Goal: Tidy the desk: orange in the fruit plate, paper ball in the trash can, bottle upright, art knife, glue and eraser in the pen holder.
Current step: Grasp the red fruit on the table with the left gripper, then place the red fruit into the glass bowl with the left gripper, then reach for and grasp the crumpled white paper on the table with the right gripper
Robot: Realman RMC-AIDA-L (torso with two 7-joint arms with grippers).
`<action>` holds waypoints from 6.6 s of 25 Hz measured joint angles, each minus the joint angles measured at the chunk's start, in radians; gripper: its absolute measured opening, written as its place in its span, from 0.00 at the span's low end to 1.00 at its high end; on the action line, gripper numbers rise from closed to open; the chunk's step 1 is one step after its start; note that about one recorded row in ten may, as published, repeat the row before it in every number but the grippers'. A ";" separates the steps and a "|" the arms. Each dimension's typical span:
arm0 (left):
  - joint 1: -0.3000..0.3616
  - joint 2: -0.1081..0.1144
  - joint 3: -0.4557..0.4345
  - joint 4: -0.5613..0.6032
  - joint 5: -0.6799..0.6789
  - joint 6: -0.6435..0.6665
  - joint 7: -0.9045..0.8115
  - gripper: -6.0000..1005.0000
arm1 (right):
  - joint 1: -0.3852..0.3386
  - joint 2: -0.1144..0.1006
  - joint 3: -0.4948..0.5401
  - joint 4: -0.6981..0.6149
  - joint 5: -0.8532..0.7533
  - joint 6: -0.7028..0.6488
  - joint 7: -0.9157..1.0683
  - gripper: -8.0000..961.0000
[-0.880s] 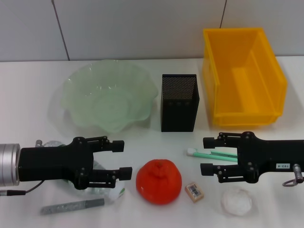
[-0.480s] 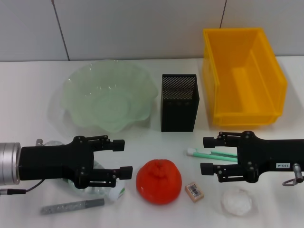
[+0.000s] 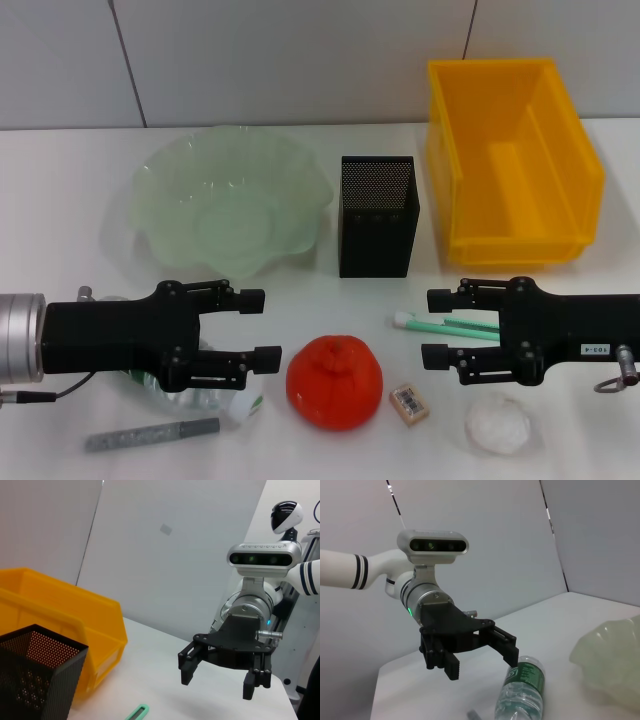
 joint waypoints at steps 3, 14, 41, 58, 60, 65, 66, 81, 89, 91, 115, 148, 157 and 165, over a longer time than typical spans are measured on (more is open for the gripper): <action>0.000 -0.001 0.001 0.000 0.000 0.000 0.000 0.81 | 0.000 0.000 0.000 0.000 0.000 0.000 0.000 0.80; -0.005 -0.001 0.005 0.000 0.000 0.000 0.000 0.81 | -0.002 0.000 0.000 0.000 0.000 0.001 0.000 0.80; -0.210 -0.090 0.024 0.043 0.289 -0.213 -0.116 0.79 | -0.037 -0.018 0.076 -0.011 -0.084 -0.013 0.024 0.80; -0.205 -0.094 0.102 0.030 0.287 -0.277 -0.118 0.79 | -0.037 -0.018 0.077 -0.011 -0.084 -0.025 0.026 0.80; -0.205 -0.095 0.131 0.029 0.287 -0.293 -0.118 0.78 | -0.037 -0.018 0.077 -0.011 -0.084 -0.025 0.026 0.80; -0.205 -0.095 0.177 0.028 0.287 -0.313 -0.118 0.78 | -0.037 -0.018 0.077 -0.011 -0.084 -0.027 0.026 0.80; -0.206 -0.095 0.186 0.028 0.287 -0.317 -0.118 0.78 | -0.037 -0.018 0.077 -0.011 -0.084 -0.028 0.026 0.80; -0.206 -0.093 0.193 0.028 0.281 -0.311 -0.126 0.29 | -0.035 -0.019 0.077 -0.013 -0.084 -0.039 0.026 0.80; -0.192 -0.085 0.159 0.050 0.235 -0.271 -0.139 0.21 | -0.036 -0.020 0.076 -0.014 -0.085 -0.039 0.020 0.80; -0.188 -0.084 0.133 0.059 0.232 -0.255 -0.143 0.19 | -0.036 -0.020 0.076 -0.014 -0.089 -0.039 0.019 0.80; -0.146 -0.088 -0.333 0.054 0.140 -0.567 -0.127 0.07 | -0.034 -0.020 0.077 -0.014 -0.095 -0.031 0.016 0.80; -0.093 -0.047 -0.335 0.066 0.019 -0.160 -0.267 0.84 | -0.024 -0.020 0.078 -0.014 -0.089 -0.029 0.023 0.80; -0.010 -0.035 -0.177 0.063 0.029 0.086 -0.180 0.84 | 0.001 -0.020 0.078 -0.014 -0.089 -0.033 0.028 0.80; 0.055 -0.044 -0.091 0.063 0.029 0.100 -0.037 0.84 | 0.022 -0.022 0.078 -0.026 -0.086 -0.049 0.056 0.80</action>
